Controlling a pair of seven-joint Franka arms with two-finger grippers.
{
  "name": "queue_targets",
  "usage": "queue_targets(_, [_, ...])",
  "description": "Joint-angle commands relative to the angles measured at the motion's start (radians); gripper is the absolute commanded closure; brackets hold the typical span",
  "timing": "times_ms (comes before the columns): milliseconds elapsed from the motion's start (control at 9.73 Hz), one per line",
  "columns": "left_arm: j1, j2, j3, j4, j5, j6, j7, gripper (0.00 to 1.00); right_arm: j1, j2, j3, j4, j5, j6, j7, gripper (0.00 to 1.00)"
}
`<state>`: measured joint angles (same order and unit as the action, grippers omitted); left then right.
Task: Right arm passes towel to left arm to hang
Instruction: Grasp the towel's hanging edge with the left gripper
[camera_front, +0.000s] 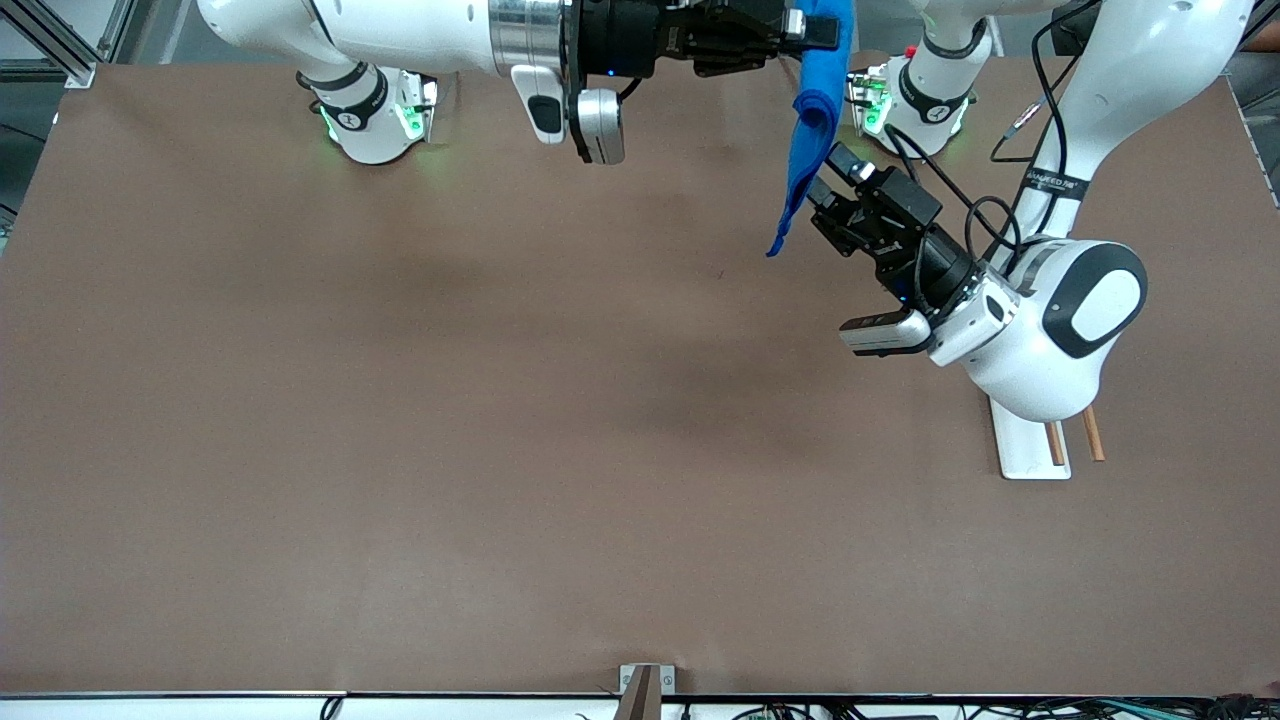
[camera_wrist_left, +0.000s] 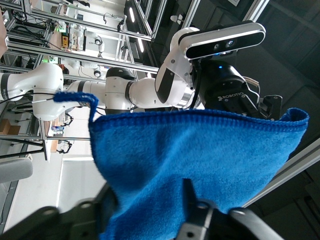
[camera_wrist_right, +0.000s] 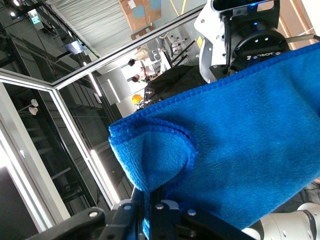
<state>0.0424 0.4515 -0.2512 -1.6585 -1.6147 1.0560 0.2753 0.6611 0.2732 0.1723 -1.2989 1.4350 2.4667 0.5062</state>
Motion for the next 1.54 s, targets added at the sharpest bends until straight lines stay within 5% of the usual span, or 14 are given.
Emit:
queue_targets(0, [0.007,0.001,0.000,-0.046,-0.004,-0.004,0.005,0.98,0.017,0.006,-0.013,0.012,0.008,0.009,0.000,0.99])
queue_targets(514, [0.020,0.001,0.007,-0.008,-0.004,0.013,-0.060,1.00,0.015,0.006,-0.013,0.012,0.010,0.009,0.003,0.98])
queue_targets(617, [0.027,-0.001,0.015,0.029,0.007,0.036,-0.120,1.00,0.011,0.006,-0.013,0.012,0.021,0.009,0.012,0.77])
queue_targets(822, [0.066,-0.002,0.024,0.173,0.076,0.079,-0.346,1.00,0.009,0.004,-0.014,0.012,0.010,0.008,0.009,0.00])
queue_targets(1131, [0.112,0.006,0.029,0.241,0.151,0.104,-0.484,1.00,-0.015,0.003,-0.033,0.004,-0.013,0.006,0.003,0.00])
queue_targets(1439, [0.145,0.006,0.036,0.241,0.257,0.108,-0.513,1.00,-0.078,0.003,-0.034,-0.048,-0.160,0.003,0.005,0.00])
